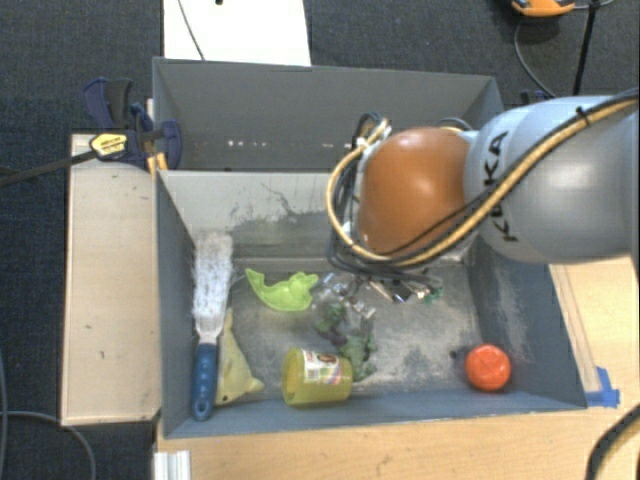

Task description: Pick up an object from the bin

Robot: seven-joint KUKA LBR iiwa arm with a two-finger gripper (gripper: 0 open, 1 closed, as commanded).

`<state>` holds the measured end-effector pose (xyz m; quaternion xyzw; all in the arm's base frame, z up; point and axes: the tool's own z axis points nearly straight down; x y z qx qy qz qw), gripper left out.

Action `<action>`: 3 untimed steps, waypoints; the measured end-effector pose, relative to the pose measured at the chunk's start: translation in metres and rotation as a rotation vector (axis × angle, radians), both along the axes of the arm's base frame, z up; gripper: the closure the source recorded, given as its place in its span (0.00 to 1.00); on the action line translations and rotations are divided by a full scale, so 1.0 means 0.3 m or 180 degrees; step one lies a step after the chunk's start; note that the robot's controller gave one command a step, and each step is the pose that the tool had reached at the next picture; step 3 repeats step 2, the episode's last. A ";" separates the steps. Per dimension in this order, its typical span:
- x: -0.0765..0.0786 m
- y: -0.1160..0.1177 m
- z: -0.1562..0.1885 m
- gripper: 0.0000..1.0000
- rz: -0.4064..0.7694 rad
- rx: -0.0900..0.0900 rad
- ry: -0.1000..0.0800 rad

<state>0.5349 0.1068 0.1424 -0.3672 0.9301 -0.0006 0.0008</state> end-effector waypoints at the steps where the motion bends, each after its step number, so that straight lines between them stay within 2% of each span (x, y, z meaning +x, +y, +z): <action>1: 0.030 0.038 0.174 1.00 0.0035 0.0006 0.0018; 2: 0.036 0.075 0.159 1.00 0.0075 0.0015 -0.0053; 3: 0.036 0.075 0.159 1.00 0.0075 0.0015 -0.0053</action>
Offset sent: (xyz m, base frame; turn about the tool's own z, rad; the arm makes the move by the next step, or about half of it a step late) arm -0.0056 0.0472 -0.0714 -0.0515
